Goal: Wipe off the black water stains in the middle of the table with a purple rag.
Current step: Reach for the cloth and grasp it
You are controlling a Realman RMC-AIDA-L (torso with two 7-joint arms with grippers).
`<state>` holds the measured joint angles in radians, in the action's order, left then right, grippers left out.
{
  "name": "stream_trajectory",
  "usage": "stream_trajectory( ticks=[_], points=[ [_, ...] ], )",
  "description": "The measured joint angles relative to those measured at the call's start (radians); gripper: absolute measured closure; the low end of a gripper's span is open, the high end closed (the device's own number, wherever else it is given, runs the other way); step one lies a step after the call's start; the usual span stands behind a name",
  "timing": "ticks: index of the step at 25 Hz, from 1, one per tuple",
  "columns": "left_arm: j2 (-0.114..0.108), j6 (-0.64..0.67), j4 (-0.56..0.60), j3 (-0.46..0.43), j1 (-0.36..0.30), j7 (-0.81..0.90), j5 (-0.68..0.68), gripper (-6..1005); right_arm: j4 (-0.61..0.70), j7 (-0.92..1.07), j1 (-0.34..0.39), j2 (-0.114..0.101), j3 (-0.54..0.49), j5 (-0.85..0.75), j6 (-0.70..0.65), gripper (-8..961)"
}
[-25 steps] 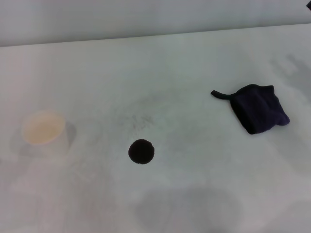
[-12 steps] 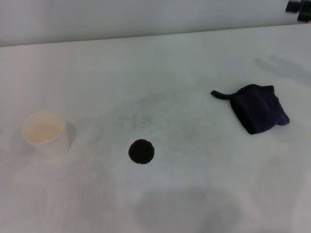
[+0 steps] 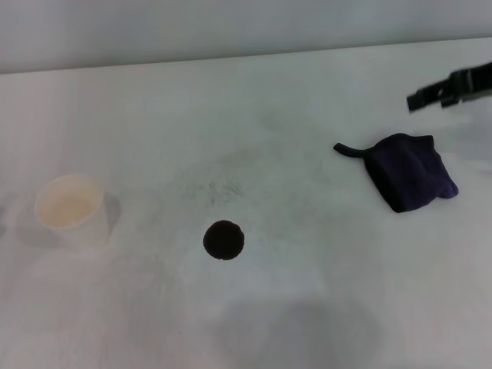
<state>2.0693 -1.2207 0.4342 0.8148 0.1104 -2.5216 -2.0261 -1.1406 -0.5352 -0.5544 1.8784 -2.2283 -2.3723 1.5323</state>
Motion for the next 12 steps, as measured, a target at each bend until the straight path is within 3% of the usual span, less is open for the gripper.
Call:
stream_trajectory(
  ticks=[1,2,7,9,12],
  points=[
    [0.000,0.001,0.000,0.000,0.003,0.000,0.000,113,-0.009,0.025,-0.034,0.031,0.026,-0.113,0.015,182],
    [0.000,0.001,0.000,0.000,0.007,0.000,0.000,113,-0.009,0.025,-0.034,0.031,0.026,-0.113,0.015,182],
    [0.001,0.003,0.000,0.000,0.018,-0.013,0.001,113,-0.038,0.086,-0.118,0.121,0.130,-0.372,0.033,183],
    [0.001,0.003,0.000,0.000,0.018,-0.016,0.001,113,-0.030,0.123,-0.141,0.133,0.201,-0.424,0.032,184],
    [0.002,0.004,-0.002,0.000,0.019,-0.023,0.001,114,-0.014,0.187,-0.162,0.132,0.323,-0.440,0.012,184]
  ],
)
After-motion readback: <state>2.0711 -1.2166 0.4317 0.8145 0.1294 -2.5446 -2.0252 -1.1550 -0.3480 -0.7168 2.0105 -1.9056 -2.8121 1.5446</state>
